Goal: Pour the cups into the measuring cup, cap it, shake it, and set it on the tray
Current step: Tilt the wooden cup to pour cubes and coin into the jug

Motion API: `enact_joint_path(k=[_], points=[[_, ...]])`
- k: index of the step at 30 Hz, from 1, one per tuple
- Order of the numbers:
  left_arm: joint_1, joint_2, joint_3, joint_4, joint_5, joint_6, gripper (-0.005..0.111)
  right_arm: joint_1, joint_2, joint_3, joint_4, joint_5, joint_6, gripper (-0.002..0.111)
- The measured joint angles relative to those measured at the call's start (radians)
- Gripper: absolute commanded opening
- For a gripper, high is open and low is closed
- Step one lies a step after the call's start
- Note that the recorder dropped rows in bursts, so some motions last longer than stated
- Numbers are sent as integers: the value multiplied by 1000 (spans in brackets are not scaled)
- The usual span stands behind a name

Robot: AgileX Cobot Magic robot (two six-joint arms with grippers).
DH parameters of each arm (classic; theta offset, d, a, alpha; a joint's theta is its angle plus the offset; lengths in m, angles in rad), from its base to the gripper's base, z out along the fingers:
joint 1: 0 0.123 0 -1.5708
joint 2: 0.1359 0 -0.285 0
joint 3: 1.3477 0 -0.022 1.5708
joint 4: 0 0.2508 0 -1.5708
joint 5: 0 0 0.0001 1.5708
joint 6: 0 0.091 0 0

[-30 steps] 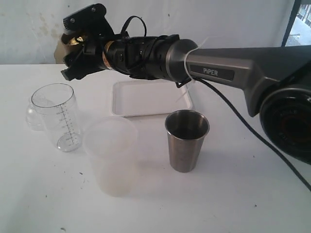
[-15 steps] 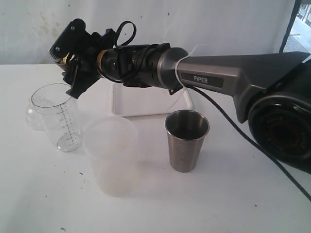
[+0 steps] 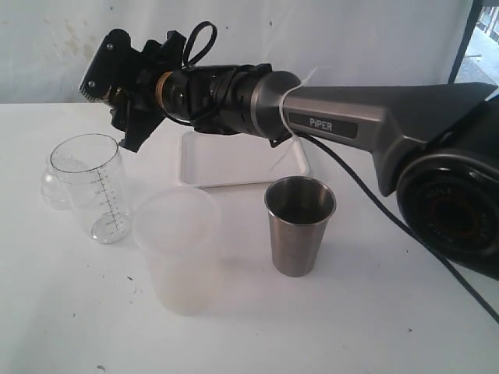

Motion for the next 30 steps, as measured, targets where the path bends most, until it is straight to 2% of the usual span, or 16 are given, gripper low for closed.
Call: enact_joint_path(k=[20,30], points=[[0,0,0,0,0,0,0,32,0,-20,0,37,-311,0],[0,0,0,0,0,0,0,64,0,-38,2,36,-329,0]])
